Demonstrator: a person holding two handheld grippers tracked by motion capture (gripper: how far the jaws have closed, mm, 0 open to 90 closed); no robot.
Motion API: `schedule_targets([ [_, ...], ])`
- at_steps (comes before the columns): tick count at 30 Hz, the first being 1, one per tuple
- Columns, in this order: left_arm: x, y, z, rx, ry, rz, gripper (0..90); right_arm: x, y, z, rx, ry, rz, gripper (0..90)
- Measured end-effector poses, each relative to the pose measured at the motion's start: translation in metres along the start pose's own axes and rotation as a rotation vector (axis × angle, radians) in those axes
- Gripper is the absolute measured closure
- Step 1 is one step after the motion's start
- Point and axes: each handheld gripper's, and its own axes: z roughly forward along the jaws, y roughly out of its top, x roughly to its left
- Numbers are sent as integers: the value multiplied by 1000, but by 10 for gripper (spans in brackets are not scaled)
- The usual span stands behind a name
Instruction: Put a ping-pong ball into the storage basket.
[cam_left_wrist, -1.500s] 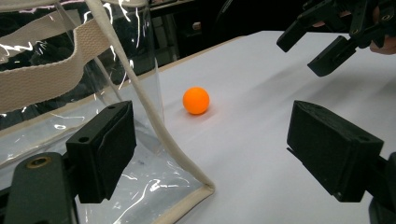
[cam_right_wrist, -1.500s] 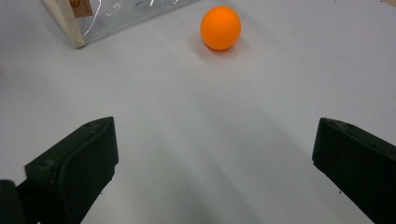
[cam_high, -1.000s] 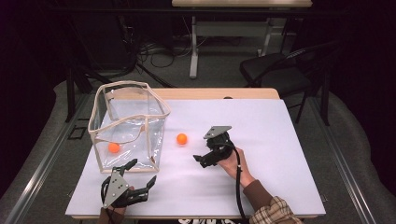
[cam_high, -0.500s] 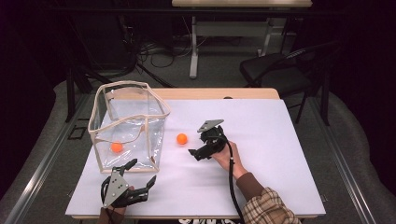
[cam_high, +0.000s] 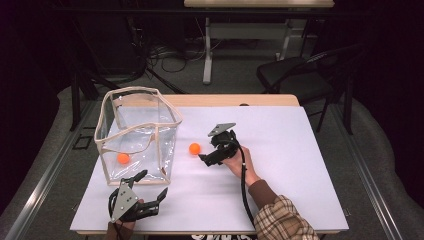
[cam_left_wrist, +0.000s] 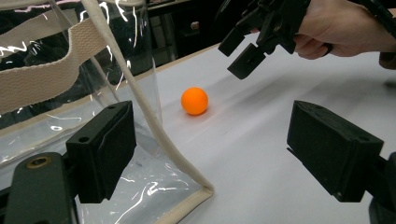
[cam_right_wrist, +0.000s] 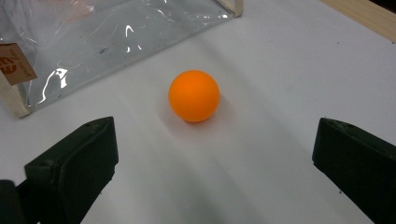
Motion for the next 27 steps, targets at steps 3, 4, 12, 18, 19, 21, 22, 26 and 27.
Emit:
schedule_targets([
  [3,0,0,0,2,1,2,156,0,5,5,5,-3,-8,0],
  [4,0,0,0,2,0,2,156,0,6,7,-2,-2,-10,0],
  [12,0,0,0,0,-3,-3,156,1,13,20,6,3,-8,0],
  [18,0,0,0,-1,-2,-1,156,1,15,27,5,7,-10,0],
  [19,0,0,0,1,-2,1,156,1,16,27,5,10,-6,0],
  [21,0,0,1,0,-3,-1,156,2,17,30,8,10,-12,0],
  [22,0,0,1,1,-4,0,156,2,18,31,6,11,-14,0],
  [26,0,0,1,0,-5,-1,156,3,18,36,11,15,-16,0],
  [27,0,0,1,-1,-4,-1,156,3,19,38,16,18,-15,0],
])
